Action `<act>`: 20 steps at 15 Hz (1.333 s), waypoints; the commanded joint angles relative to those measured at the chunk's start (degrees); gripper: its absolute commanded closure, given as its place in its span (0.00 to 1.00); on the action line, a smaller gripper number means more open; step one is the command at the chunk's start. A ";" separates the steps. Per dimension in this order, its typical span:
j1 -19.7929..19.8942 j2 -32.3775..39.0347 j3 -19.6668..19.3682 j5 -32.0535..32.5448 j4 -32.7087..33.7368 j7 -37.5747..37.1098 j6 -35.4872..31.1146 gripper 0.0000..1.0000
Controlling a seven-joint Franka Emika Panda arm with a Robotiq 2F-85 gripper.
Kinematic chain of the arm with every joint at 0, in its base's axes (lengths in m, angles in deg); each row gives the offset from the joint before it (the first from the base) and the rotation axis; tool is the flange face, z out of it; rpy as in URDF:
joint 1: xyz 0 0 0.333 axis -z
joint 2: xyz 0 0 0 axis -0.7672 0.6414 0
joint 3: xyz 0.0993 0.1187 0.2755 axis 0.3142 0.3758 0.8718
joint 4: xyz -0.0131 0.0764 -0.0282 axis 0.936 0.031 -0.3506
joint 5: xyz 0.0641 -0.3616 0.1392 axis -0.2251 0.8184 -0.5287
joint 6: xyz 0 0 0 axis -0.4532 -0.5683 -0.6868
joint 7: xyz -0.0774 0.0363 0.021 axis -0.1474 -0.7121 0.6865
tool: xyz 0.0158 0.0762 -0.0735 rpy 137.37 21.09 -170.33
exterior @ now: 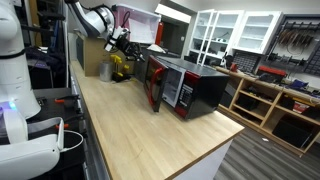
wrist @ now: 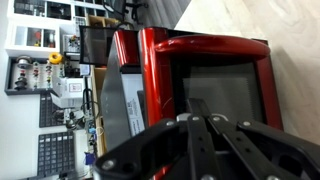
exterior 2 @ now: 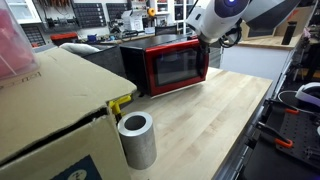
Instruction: Close the microwave door
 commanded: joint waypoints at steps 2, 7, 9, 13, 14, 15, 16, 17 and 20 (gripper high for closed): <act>0.93 -0.53 -1.83 10.44 -1.25 -3.08 -1.24 1.00; 1.86 0.71 -3.74 18.54 -3.30 -4.43 -1.31 1.00; 2.36 1.81 -4.53 21.50 -4.35 -4.78 -0.76 1.00; 3.88 4.46 -5.90 27.53 -4.92 -6.15 0.25 1.00; 4.39 4.95 -6.30 29.37 -4.77 -6.39 0.41 1.00; 4.77 5.78 -6.48 30.64 -4.55 -6.61 0.48 1.00; 5.30 6.05 -6.86 32.18 -4.29 -6.44 0.08 1.00; 5.58 6.89 -7.01 33.58 -4.00 -7.07 0.14 1.00; 6.47 7.91 -7.25 36.50 -2.89 -7.04 -0.55 1.00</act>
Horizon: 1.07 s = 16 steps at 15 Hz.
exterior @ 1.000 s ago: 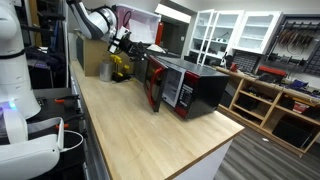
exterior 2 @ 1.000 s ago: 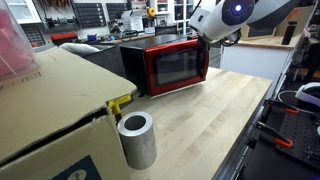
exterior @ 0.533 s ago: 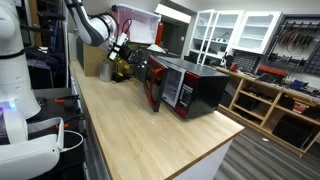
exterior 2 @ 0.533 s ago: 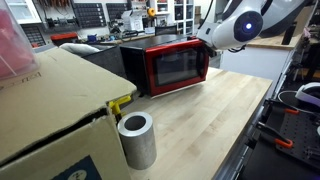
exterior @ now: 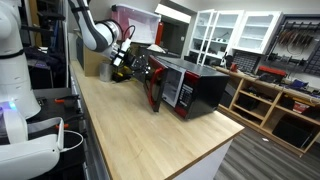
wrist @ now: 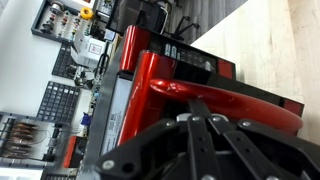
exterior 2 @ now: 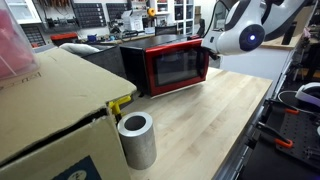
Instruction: Close the microwave door
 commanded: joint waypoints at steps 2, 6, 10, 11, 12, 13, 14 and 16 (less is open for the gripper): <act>0.94 1.16 -0.03 4.09 2.12 -1.85 -0.92 1.00; 0.10 -0.18 1.08 2.71 4.36 -1.68 -2.25 1.00; 0.89 1.81 0.67 4.05 10.80 -0.55 -6.91 1.00; 1.31 2.69 0.30 4.59 12.85 -0.25 -8.57 1.00; 2.00 4.62 -0.30 3.70 15.99 0.68 -11.45 1.00; 2.57 5.86 -0.79 4.18 18.30 0.96 -13.83 1.00; 3.48 7.68 -1.47 4.93 21.38 1.63 -16.77 1.00; 5.13 11.03 -2.08 6.72 26.89 2.57 -21.38 1.00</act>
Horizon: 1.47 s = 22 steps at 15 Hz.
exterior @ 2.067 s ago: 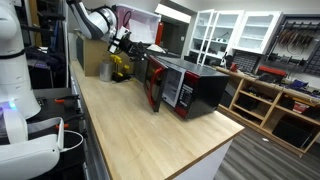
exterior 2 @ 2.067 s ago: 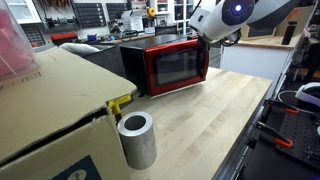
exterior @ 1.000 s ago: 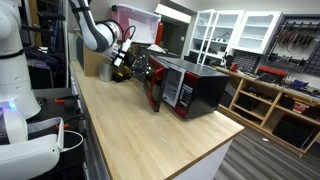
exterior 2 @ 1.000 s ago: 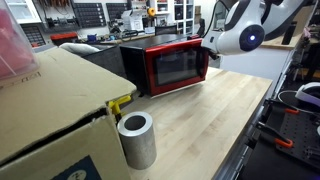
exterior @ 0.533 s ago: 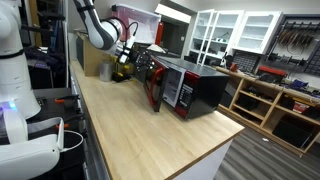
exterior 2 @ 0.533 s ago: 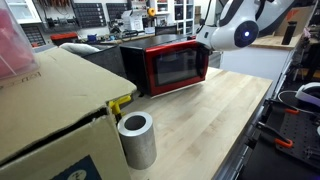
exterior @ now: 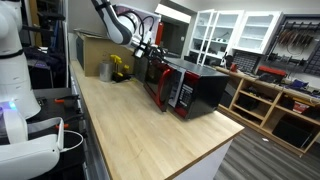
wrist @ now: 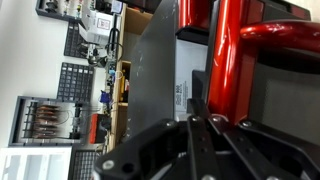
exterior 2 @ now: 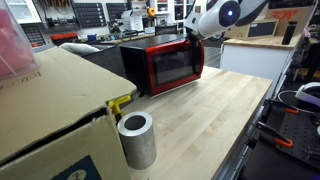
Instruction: Close the microwave door
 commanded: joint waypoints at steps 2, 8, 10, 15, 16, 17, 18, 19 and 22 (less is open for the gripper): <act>4.02 7.08 -0.51 5.36 12.00 1.34 -11.28 1.00; 4.93 3.55 0.85 15.82 14.52 -7.21 -21.07 1.00; 4.95 2.17 0.77 15.66 14.49 -7.76 -23.92 1.00; 5.03 1.39 -1.14 11.54 13.32 -2.73 -31.95 1.00; 5.07 1.60 -1.49 11.45 13.03 -2.18 -32.93 1.00; 5.05 1.38 -1.99 11.30 12.18 -1.45 -33.88 1.00; 5.01 0.95 -2.69 10.80 11.11 0.03 -35.09 1.00; 4.91 0.94 -3.20 10.52 10.35 0.81 -36.12 1.00; 4.64 0.82 -5.50 8.88 7.76 5.38 -38.73 1.00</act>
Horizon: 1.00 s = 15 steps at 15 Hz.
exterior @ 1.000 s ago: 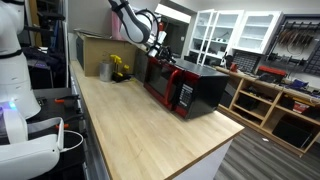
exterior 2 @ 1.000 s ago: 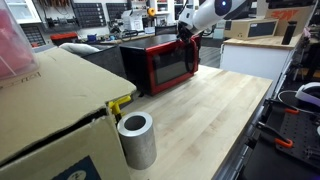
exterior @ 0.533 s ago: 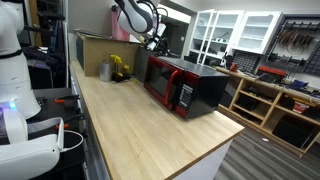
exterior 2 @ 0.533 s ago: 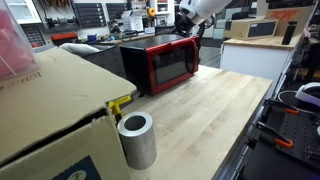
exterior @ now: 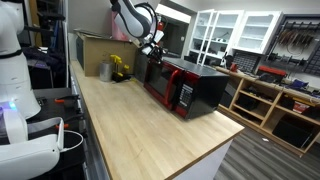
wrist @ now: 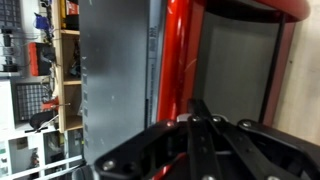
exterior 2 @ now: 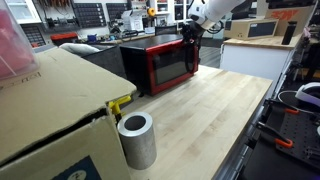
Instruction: Close the microwave door
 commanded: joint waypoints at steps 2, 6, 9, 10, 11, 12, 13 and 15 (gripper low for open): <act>0.04 -0.02 -2.35 -0.98 -2.04 5.30 -1.79 1.00; 0.68 3.81 -1.89 2.45 3.11 4.47 -0.90 1.00; 1.55 7.19 -1.32 5.28 7.65 3.81 -0.87 1.00; 2.05 8.51 -1.21 6.48 9.41 3.86 -0.71 1.00; 2.50 9.95 -1.06 7.51 11.10 3.84 -0.46 1.00; 3.06 11.20 -0.62 8.62 12.64 3.62 -0.26 1.00; 3.42 12.04 -0.25 9.60 13.61 3.40 0.02 1.00; 4.24 13.55 -0.03 10.61 15.64 3.38 -0.14 1.00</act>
